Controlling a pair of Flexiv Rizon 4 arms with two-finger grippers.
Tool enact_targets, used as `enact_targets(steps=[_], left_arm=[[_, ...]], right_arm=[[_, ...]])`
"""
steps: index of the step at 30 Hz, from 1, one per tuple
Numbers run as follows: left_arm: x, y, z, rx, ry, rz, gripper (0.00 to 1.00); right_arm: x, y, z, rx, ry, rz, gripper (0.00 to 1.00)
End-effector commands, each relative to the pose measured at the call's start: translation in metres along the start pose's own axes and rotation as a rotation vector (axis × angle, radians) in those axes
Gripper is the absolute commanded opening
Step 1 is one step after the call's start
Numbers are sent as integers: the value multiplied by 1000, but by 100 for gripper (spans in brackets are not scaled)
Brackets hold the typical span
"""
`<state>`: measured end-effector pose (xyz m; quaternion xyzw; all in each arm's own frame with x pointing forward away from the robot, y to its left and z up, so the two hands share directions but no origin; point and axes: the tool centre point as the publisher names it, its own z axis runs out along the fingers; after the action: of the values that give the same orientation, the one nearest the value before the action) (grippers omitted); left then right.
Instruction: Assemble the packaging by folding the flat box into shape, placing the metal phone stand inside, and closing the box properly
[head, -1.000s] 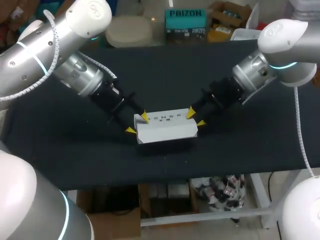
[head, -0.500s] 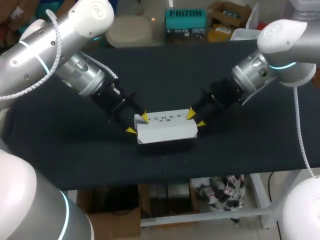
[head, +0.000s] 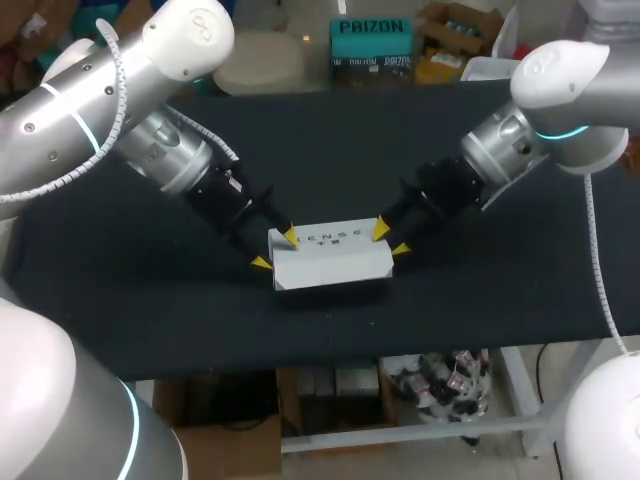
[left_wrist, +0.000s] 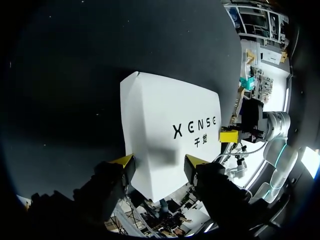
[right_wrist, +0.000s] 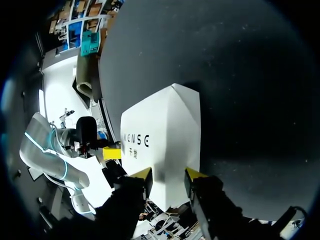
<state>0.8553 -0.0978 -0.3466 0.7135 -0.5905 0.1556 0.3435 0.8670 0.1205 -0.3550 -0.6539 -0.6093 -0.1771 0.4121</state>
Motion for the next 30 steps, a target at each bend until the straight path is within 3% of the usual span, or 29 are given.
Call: enact_targets(steps=[1,30], left_arm=[[11,5,11,22,-3,8,63],[1,16,21,79,-58,76,66]], right_arm=[[9,1,13,0,-5,-9,42],[-5,-5,21,7,-67,-45,42]])
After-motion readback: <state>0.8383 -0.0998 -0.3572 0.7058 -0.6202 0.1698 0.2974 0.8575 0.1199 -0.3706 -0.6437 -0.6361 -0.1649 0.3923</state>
